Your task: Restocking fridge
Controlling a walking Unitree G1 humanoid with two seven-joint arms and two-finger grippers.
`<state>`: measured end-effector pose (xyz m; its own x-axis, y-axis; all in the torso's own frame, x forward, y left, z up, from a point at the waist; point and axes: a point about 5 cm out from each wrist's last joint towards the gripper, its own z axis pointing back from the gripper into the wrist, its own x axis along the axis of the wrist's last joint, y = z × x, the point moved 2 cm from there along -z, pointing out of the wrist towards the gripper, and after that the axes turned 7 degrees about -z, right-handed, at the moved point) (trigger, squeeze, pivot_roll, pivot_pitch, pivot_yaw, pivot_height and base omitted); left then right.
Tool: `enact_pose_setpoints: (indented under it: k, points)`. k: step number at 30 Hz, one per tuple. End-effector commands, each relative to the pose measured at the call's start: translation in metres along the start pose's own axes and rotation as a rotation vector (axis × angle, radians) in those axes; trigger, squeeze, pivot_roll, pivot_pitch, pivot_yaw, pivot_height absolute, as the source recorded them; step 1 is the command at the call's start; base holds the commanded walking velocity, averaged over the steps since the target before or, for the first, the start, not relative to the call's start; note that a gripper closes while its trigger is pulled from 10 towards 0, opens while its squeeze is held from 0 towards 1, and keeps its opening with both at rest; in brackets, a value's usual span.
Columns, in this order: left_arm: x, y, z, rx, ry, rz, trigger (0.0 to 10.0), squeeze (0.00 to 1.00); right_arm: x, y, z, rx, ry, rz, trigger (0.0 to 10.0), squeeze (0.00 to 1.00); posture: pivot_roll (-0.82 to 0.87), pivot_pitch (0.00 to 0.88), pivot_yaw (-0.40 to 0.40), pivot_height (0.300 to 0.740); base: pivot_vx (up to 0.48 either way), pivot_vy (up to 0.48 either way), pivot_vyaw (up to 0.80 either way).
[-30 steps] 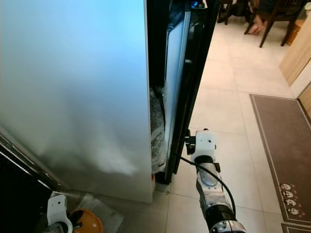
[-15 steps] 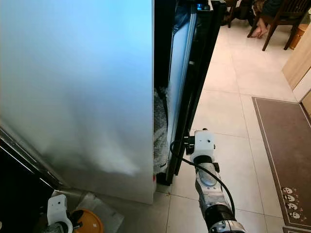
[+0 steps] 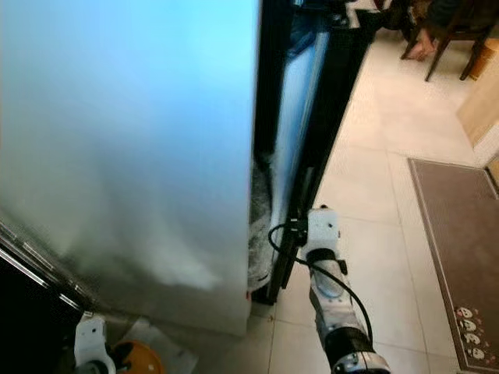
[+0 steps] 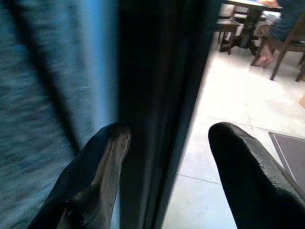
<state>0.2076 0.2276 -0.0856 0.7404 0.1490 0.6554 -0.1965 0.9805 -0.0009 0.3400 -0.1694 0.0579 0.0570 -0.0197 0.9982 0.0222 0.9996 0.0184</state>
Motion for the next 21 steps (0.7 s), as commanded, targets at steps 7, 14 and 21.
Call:
enact_pose_setpoints:
  k: [7,14,21]
  points:
    - [-0.0079,-0.004,0.0008,-0.009,0.03,-0.014,10.0,0.0,-0.004,-0.0069,0.0028,-0.016,0.014,0.005,10.0,0.0,-0.11,0.057,0.007,0.74,0.246,0.0,0.0]
    - [-0.0091,-0.0035,0.0011,-0.005,0.031,-0.006,10.0,0.0,-0.0072,-0.0035,0.005,0.0,0.022,0.0,10.0,0.0,-0.11,0.065,0.008,0.74,0.0,0.0,0.0]
    - [-0.0107,-0.0029,0.0015,-0.007,0.036,-0.004,10.0,0.0,-0.0108,-0.0032,0.0086,0.001,0.028,0.001,10.0,0.0,-0.11,0.068,0.008,0.74,0.0,0.0,0.0]
